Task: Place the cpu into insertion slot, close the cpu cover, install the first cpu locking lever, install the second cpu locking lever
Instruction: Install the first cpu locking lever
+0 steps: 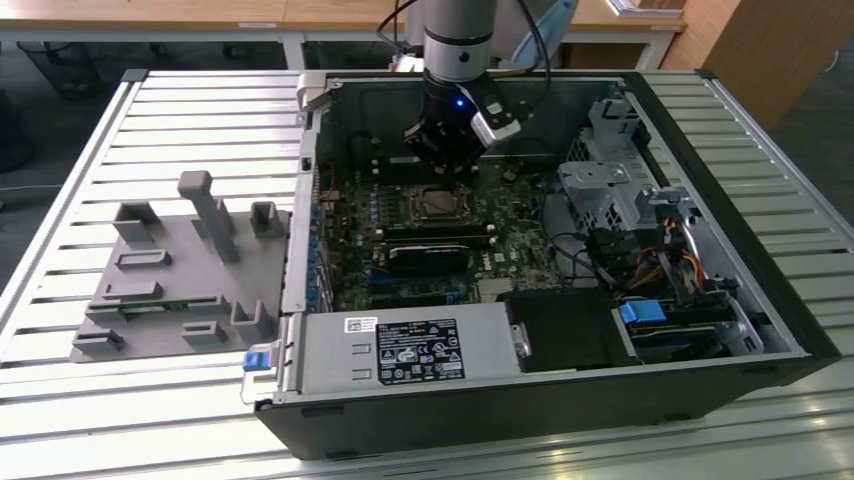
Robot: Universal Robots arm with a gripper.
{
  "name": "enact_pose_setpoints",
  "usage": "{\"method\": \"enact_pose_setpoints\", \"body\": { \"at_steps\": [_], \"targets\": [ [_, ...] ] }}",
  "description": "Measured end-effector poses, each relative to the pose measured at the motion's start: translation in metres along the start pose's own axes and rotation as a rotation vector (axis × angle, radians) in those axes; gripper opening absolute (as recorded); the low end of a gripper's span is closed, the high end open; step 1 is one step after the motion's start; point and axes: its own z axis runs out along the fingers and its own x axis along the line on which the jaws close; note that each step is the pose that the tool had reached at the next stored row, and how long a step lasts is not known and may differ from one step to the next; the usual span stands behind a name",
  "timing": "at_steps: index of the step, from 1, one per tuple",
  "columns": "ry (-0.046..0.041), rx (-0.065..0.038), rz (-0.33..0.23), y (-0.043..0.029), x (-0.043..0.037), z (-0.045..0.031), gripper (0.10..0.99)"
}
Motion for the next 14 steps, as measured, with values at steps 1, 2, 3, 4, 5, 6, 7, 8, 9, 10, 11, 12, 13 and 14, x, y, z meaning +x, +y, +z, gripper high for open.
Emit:
{"method": "enact_pose_setpoints", "body": {
  "at_steps": [1,2,3,4,5,6,7,8,9,10,11,12,13,14],
  "targets": [
    [-0.0004,-0.001,0.0,0.0001,-0.0001,-0.0005,0.106],
    [-0.0005,-0.001,0.0,0.0001,-0.0001,-0.001,0.106],
    [-0.0002,0.0,0.0,0.0001,-0.0001,-0.0013,0.106],
    [0.0001,0.0,0.0,0.0,-0.0001,-0.0015,0.106],
    [0.0003,0.0,0.001,-0.0001,0.0,-0.0017,0.106],
    [0.0002,0.0,0.001,-0.0001,0.0,-0.0017,0.106],
    [0.0002,0.0,0.001,-0.0001,0.0,-0.0017,0.106],
    [0.0003,0.0,0.001,-0.0002,0.0,-0.0018,0.106],
    [0.0004,0.0,0.002,-0.0002,0.0,-0.0018,0.106],
    [0.0005,0.001,0.002,-0.0002,0.0,-0.0018,0.106],
    [0.0005,0.001,0.002,-0.0002,0.0,-0.0017,0.106],
    [0.0005,0.002,0.003,-0.0002,-0.0001,-0.0015,0.106],
    [0.0006,0.003,0.003,-0.0002,0.0,-0.0013,0.106],
    [0.0007,0.004,0.004,-0.0002,0.0,-0.001,0.106]
  ]
}}
